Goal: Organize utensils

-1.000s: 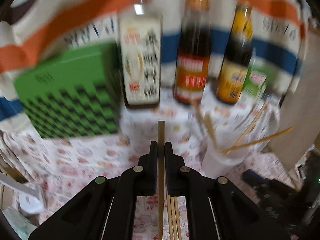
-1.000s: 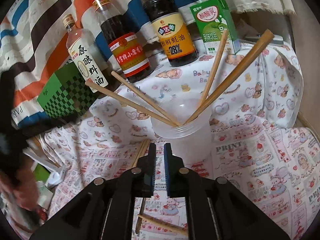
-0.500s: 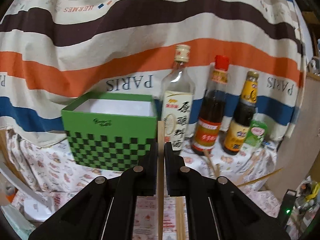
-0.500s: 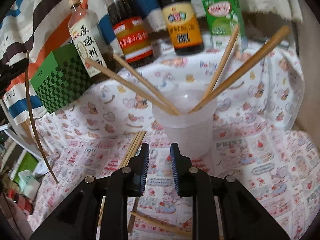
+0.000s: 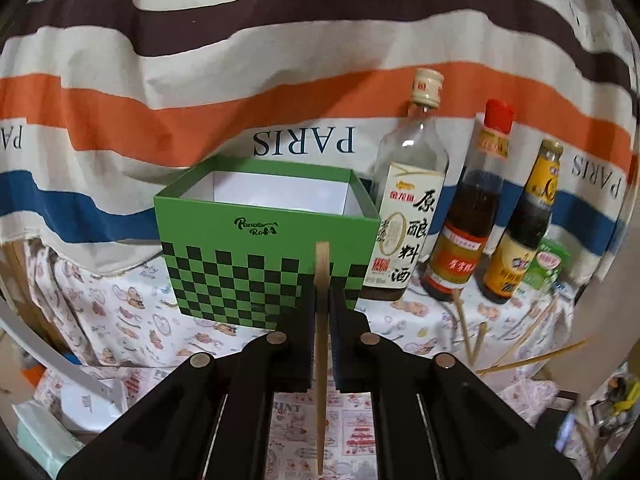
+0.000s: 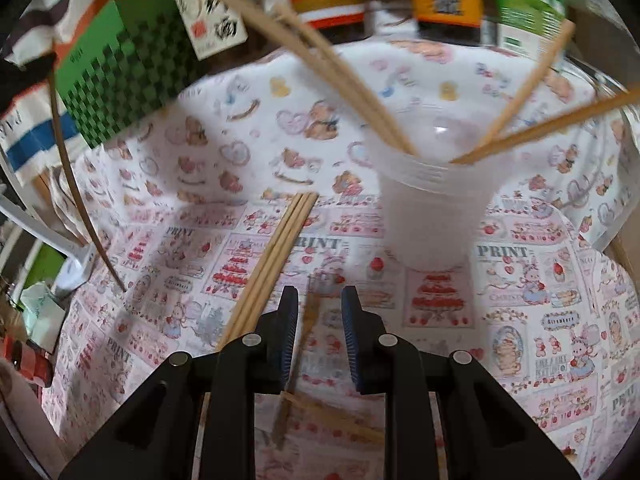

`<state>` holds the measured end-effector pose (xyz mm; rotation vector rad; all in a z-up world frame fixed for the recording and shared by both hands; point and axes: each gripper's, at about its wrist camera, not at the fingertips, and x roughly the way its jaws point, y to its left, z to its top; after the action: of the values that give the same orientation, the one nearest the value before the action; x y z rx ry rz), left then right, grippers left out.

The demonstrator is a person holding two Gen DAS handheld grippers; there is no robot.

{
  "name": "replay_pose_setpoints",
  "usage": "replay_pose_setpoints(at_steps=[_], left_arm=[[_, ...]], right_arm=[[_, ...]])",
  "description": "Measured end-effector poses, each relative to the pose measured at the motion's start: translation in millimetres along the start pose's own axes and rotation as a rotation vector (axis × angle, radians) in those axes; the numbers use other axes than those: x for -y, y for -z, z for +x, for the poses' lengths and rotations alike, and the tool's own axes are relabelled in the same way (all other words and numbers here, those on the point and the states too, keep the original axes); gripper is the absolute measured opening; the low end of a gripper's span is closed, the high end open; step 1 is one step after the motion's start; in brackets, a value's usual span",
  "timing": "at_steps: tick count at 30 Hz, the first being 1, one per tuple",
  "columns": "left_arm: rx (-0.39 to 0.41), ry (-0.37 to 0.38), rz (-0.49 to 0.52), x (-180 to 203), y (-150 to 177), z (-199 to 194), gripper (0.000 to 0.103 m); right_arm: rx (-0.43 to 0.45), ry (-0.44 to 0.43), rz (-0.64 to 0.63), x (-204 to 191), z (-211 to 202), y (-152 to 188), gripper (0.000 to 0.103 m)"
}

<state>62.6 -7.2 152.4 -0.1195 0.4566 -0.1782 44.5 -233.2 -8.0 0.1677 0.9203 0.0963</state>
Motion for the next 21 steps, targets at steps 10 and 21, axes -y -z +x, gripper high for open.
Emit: replay_pose_setpoints(at_steps=[10,21], left_arm=[[0.043,-0.030,-0.044,-25,-10,-18,0.006],[0.050,-0.037,-0.067,-37,-15,-26,0.006]], right_arm=[[-0.126,0.025,0.146,-13,65,-36,0.021],[-0.152,0.161,0.137,-25,95,-53,0.018]])
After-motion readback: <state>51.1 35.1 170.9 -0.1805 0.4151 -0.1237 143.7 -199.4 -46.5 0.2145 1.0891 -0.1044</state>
